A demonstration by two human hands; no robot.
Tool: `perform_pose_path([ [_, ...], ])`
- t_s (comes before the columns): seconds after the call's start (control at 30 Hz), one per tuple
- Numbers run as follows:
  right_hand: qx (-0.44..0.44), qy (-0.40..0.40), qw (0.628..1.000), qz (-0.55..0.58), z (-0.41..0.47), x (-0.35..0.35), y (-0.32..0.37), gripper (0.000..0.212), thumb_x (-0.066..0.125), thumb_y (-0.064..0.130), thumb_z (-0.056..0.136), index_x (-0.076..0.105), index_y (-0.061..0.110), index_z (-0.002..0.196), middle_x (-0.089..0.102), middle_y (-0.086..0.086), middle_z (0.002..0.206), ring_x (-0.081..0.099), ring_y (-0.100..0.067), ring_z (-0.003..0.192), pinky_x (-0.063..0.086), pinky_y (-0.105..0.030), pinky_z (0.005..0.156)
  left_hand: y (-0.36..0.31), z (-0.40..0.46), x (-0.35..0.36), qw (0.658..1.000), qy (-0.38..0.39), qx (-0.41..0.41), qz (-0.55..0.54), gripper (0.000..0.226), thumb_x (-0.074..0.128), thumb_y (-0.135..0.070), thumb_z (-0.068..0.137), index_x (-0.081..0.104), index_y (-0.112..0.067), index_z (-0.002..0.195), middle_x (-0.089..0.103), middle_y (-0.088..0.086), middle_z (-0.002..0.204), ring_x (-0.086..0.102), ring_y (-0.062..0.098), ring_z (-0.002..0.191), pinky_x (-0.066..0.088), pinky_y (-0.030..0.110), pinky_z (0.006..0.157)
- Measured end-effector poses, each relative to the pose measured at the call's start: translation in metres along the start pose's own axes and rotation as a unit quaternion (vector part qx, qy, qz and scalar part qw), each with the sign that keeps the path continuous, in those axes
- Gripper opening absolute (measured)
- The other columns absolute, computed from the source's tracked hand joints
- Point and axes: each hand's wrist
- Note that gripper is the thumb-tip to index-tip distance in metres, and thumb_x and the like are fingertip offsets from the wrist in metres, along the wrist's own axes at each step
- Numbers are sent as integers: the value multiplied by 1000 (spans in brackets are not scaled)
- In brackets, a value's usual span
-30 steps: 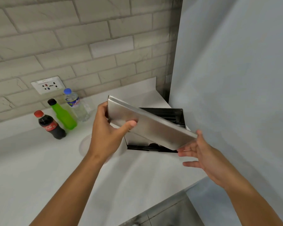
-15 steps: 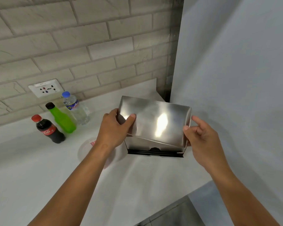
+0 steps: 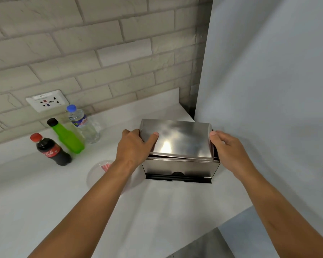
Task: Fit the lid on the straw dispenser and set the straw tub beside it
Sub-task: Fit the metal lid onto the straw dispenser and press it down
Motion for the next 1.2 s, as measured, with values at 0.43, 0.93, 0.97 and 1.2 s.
perform_pose_path([
  [0.43,-56,28,994,-91,7,9,-14,36,53,36,105,70,7,94,57,-11,118,54,-17,103,41,-18,72,10,23,8,999,40,-13,-2,61,61,-75,83,71,-17,100,60,6,107,62,20,86,45,28,71],
  [0.93,-85,1,991,-103,12,16,-20,36,55,29,106,66,-5,114,53,-23,135,47,-17,112,43,-24,81,54,-6,10,969,94,64,-220,65,69,-30,101,43,-18,159,67,-7,140,66,-7,116,50,5,89],
  [0.97,-95,-17,990,-106,12,16,-19,35,57,27,105,66,-7,114,55,-25,135,47,-16,115,41,-25,86,56,-6,9,968,105,67,-218,65,68,-33,102,42,-21,160,66,-9,142,67,-4,118,52,13,97],
  [1.2,-151,-45,980,-121,1,19,-21,32,62,29,102,69,16,131,63,-2,137,57,-20,130,29,3,96,61,-14,15,970,78,71,-217,69,67,-40,100,39,-19,160,58,-3,154,60,15,135,46,41,116],
])
Point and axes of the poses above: each hand's wrist, its own z-axis towards the middle knuckle, its own x-axis out of the palm, y = z × x
